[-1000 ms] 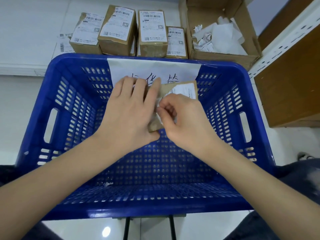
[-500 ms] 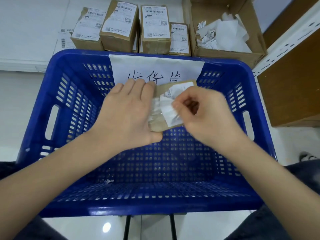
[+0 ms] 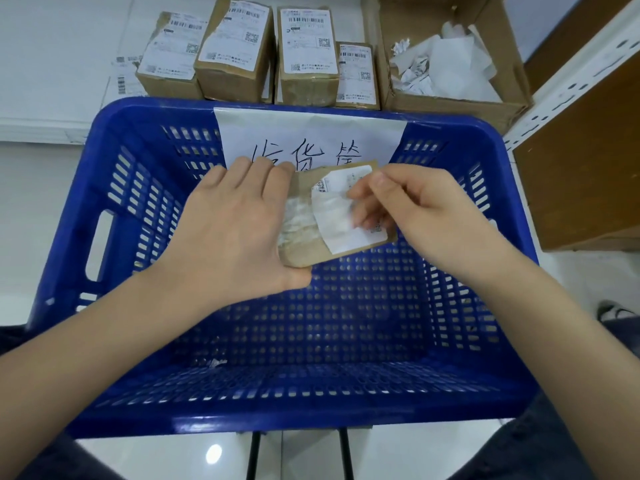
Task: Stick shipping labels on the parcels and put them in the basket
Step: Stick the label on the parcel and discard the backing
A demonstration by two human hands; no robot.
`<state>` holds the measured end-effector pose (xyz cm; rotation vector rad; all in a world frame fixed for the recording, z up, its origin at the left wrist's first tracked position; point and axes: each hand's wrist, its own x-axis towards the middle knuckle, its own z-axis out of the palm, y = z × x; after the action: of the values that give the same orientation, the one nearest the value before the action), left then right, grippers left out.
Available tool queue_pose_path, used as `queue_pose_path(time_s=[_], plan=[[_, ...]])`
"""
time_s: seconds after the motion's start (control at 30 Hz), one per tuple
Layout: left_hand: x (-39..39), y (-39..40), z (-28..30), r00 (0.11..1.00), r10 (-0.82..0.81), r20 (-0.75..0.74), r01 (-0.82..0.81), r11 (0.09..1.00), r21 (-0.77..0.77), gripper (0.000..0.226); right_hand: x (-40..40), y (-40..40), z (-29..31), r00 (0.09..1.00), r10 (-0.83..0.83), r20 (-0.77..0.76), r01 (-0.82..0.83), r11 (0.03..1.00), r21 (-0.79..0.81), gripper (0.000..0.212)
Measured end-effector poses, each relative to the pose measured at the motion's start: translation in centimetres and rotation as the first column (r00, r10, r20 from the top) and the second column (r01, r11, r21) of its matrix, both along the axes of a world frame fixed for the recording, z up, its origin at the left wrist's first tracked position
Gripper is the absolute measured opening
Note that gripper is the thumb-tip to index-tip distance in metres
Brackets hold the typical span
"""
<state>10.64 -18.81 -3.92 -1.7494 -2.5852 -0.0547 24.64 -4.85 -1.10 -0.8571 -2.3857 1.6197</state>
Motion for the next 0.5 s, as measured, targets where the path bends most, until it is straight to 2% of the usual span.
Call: queue_pose_path(time_s=[0.13, 0.33, 0.5], plan=[[-0.2, 0.1, 0.2, 1.000, -0.010, -0.020, 0.011, 1.000, 0.018, 0.094, 0.0, -0.3, 0.7, 0.996, 0.087, -0.007, -0.087, 0.995, -0.050, 0.013], [-0.2, 0.1, 0.0, 1.000, -0.007, -0.024, 0.008, 0.999, 0.036, 0.095, 0.2, -0.9, 1.3, 0.996, 0.082, -0.038, -0.084, 0.994, -0.073, 0.039], [-0.3, 0.2, -0.2, 1.000, -0.010, -0.022, 0.011, 0.998, 0.060, 0.094, 0.0, -1.0, 0.5, 1.000, -0.012, -0.018, 0.012, 1.000, 0.020, 0.007]])
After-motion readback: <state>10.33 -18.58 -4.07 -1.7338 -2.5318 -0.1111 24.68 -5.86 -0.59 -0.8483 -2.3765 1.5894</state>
